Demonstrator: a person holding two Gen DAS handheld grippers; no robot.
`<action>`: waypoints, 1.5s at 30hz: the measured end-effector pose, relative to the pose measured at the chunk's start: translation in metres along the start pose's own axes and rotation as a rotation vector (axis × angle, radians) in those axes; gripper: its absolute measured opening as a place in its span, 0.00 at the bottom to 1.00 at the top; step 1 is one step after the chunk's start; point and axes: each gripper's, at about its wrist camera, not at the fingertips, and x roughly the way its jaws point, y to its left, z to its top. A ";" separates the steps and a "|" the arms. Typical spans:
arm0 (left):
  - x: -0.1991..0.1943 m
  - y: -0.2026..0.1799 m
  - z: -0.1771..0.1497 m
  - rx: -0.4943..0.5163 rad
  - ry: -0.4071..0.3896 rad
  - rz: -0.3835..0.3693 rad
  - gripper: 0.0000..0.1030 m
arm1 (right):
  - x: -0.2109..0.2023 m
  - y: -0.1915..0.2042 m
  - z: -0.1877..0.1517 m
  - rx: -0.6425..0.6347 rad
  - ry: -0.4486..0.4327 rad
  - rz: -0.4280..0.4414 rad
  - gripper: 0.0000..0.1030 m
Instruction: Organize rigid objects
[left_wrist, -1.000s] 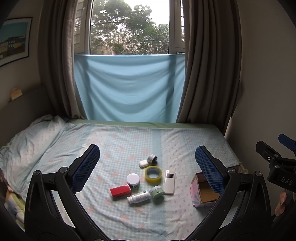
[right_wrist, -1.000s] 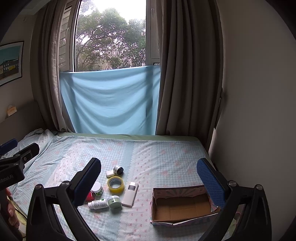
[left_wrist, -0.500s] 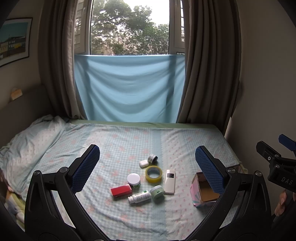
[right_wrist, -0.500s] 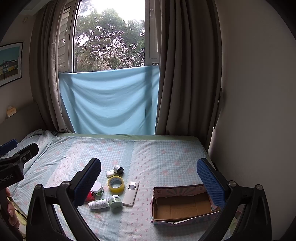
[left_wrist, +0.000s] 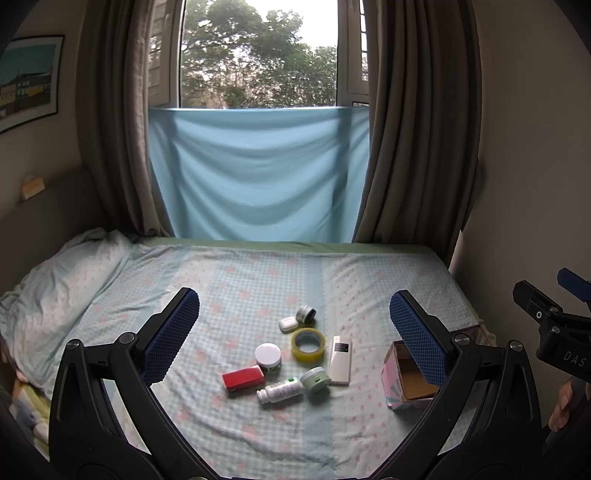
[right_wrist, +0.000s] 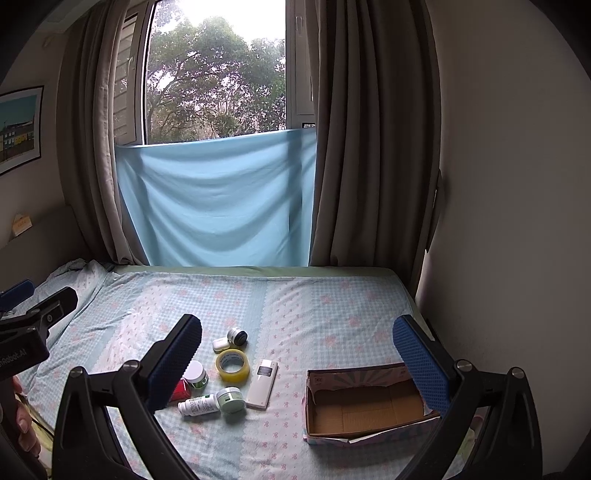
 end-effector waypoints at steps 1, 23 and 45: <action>0.000 0.000 0.000 0.000 0.000 0.001 0.99 | 0.000 0.000 0.000 0.001 0.002 -0.001 1.00; 0.045 0.006 -0.008 -0.045 0.124 0.021 0.99 | 0.034 0.004 0.009 -0.014 0.109 0.030 1.00; 0.315 0.052 -0.146 -0.099 0.554 0.115 0.99 | 0.330 0.053 -0.090 -0.050 0.581 0.110 1.00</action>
